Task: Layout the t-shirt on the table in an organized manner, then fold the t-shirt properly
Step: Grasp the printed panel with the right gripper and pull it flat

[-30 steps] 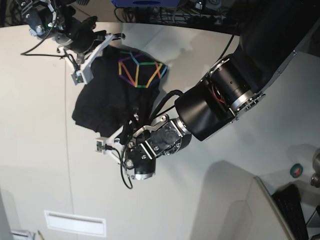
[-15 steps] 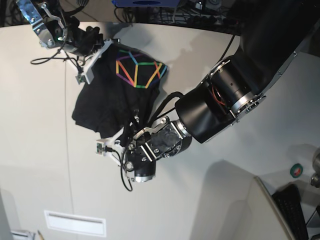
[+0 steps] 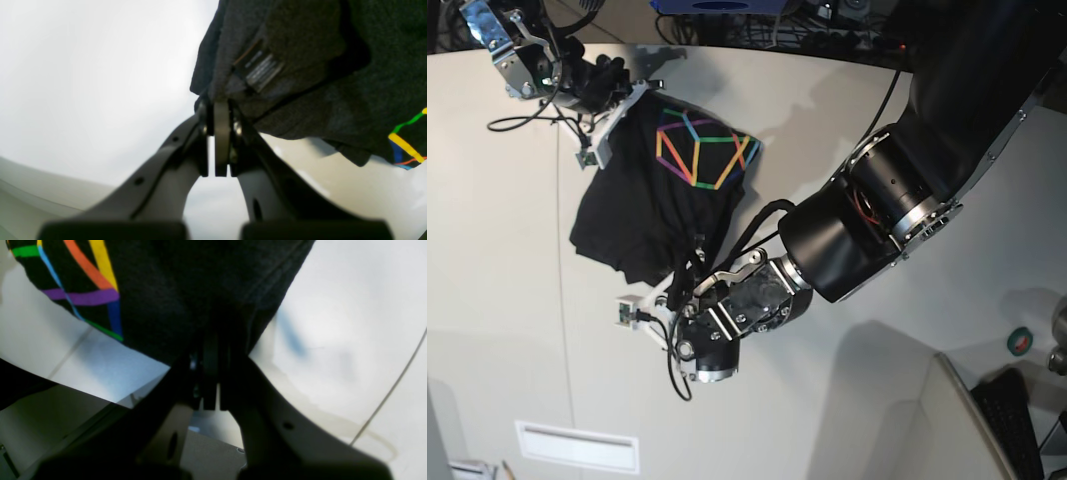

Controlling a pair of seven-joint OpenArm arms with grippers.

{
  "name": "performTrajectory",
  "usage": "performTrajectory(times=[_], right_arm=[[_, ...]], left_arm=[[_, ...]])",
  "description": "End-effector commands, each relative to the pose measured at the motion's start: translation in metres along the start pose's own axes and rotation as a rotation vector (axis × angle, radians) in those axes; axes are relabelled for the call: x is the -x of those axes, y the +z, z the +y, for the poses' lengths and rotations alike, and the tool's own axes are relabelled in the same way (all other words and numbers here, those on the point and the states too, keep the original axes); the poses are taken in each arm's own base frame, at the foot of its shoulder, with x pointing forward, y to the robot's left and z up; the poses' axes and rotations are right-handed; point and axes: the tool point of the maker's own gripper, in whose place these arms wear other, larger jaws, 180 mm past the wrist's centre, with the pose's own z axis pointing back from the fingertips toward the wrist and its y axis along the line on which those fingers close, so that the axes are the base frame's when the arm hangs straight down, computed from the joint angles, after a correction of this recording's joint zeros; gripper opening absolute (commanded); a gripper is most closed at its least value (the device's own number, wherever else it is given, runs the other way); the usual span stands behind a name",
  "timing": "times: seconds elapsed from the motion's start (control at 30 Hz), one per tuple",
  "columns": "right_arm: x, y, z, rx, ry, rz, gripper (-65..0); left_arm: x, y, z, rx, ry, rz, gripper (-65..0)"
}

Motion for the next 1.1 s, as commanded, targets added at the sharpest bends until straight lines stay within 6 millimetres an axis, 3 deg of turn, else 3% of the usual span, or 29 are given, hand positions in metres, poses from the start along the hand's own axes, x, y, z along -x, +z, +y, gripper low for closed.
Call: performTrajectory(times=[0.0, 0.17, 0.2, 0.4, 0.47, 0.57, 0.63, 0.7, 0.77, 0.9, 1.07], right_arm=[[-0.006, 0.002, 0.0, -0.005, 0.009, -0.017, -65.0], [-0.008, 0.003, 0.001, -0.008, 0.011, -0.023, -65.0], [-0.009, 0.003, 0.001, -0.009, 0.011, -0.024, -65.0], [-0.015, 0.009, 0.008, -0.026, 0.023, -0.048, -65.0], [-0.021, 0.017, 0.017, -0.049, 0.034, -0.072, -65.0], [-0.027, 0.028, 0.028, -0.076, 0.039, -0.105, -65.0], [-0.033, 0.035, 0.027, -0.075, 0.053, -0.125, -65.0], [-0.033, 0.037, 0.03, -0.082, 0.055, -0.13, -65.0], [-0.034, 0.038, 0.028, -0.078, 0.059, -0.132, -65.0], [-0.033, 0.037, 0.027, -0.077, 0.058, -0.129, -65.0], [-0.044, 0.031, 0.019, -0.055, 0.061, -0.138, -65.0]], left_arm=[[-0.011, 0.014, 0.021, -0.05, -0.015, -0.018, -65.0], [-0.008, 0.007, 0.009, -0.039, -0.08, 0.023, -65.0], [-0.008, 0.006, 0.007, -0.035, -0.084, 0.024, -60.9], [-0.01, 0.012, 0.017, -0.044, -0.032, -0.01, -15.0], [-0.011, 0.02, 0.028, -0.057, 0.02, -0.04, -9.4], [-0.022, 0.039, 0.044, -0.1, 0.075, -0.118, -15.1], [-0.009, 0.045, 0.039, -0.114, 0.115, -0.12, -24.7], [-0.012, 0.053, 0.02, -0.129, 0.125, -0.177, -41.3], [-0.005, 0.05, -0.014, -0.112, 0.133, -0.224, -64.5], [0.012, 0.037, -0.077, -0.041, 0.136, -0.235, -65.0], [0.044, 0.015, -0.129, 0.036, 0.227, -0.176, -65.0]])
